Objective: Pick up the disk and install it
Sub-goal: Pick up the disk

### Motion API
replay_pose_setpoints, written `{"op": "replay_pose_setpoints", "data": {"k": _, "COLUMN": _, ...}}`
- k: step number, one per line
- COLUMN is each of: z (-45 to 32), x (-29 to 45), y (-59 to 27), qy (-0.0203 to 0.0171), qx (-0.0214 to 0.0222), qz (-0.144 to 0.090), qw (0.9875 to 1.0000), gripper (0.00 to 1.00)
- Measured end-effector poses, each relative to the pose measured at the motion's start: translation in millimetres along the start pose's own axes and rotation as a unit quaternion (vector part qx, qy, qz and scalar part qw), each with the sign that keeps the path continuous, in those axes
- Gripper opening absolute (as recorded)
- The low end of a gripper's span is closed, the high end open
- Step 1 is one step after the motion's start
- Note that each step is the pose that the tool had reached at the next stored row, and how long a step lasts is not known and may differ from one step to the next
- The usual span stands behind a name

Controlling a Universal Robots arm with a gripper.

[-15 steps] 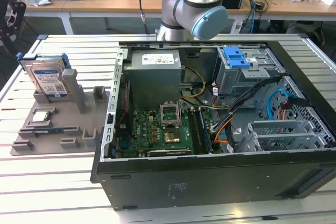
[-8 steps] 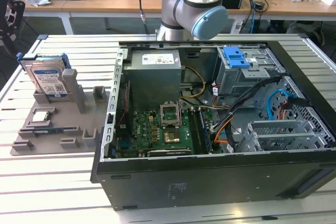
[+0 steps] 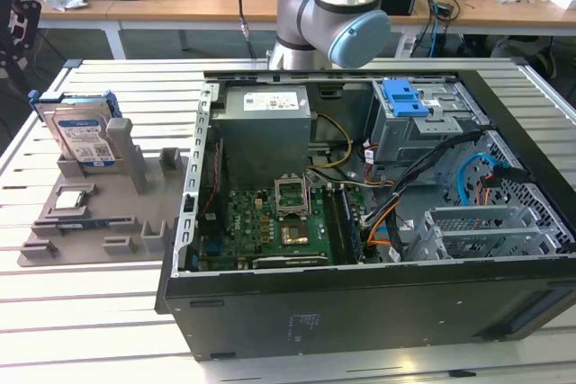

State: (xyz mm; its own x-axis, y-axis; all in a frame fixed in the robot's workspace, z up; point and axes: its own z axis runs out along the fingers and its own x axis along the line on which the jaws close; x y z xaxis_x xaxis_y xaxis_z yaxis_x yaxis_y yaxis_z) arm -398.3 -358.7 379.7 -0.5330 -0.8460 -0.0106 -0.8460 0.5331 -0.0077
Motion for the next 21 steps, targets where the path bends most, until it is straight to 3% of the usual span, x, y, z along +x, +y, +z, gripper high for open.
{"op": "replay_pose_setpoints", "data": {"k": 11, "z": 0.0, "x": 0.0, "y": 0.0, "qy": -0.0004, "qx": -0.0006, "qz": -0.051, "qw": 0.9987, "gripper": 0.11}}
{"op": "replay_pose_setpoints", "data": {"k": 21, "z": 0.0, "x": 0.0, "y": 0.0, "qy": -0.0007, "qx": -0.001, "qz": -0.093, "qw": 0.9956, "gripper": 0.11}}
